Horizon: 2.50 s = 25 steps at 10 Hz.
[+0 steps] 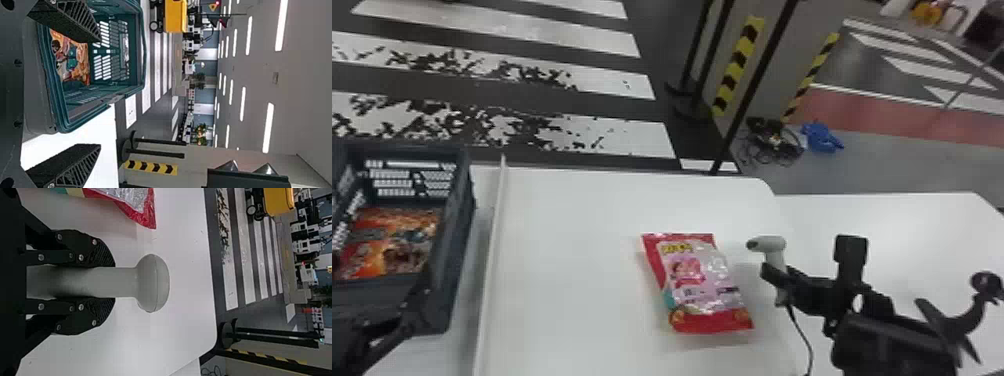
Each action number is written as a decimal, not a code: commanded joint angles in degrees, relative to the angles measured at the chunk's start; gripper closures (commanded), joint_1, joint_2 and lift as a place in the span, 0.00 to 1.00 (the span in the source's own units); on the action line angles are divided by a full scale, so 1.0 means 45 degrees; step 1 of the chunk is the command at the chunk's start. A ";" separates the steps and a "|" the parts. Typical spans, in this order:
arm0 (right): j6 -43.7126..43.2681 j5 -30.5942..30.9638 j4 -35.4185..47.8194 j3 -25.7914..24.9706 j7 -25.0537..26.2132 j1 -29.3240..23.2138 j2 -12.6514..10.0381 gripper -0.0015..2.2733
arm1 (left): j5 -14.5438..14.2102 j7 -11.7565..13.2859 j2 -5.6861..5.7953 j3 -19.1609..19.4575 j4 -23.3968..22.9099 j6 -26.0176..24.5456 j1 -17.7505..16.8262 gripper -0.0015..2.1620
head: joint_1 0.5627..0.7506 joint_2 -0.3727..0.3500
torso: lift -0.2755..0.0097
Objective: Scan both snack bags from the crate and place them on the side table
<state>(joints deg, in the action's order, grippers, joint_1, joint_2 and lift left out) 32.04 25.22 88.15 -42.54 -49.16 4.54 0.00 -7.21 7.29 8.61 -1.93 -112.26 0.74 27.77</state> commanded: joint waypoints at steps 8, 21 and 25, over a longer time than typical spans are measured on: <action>-0.0526 0.0020 -0.0916 -0.0233 0.0593 0.0104 -0.0011 0.91 | 0.0000 0.0000 0.0001 -0.0059 0.0006 0.0000 0.0000 0.02 | 0.70 0.04 | 0.62; 0.2794 -0.2441 0.2033 -0.1112 0.0476 -0.1146 -0.0011 0.05 | 0.0039 0.0000 0.0001 -0.0137 0.0025 0.0000 -0.0058 0.02 | 0.70 0.03 | 0.62; 0.7013 -0.5038 0.4748 -0.0898 -0.1184 -0.2415 -0.0011 0.05 | 0.0117 -0.0020 0.0001 -0.0196 -0.0014 -0.0040 -0.0097 0.02 | 0.70 0.03 | 0.62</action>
<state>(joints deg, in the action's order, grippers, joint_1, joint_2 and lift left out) 62.42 2.78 109.07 -46.94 -54.30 -6.24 0.00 -6.75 7.20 8.61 -2.77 -112.33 0.56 27.33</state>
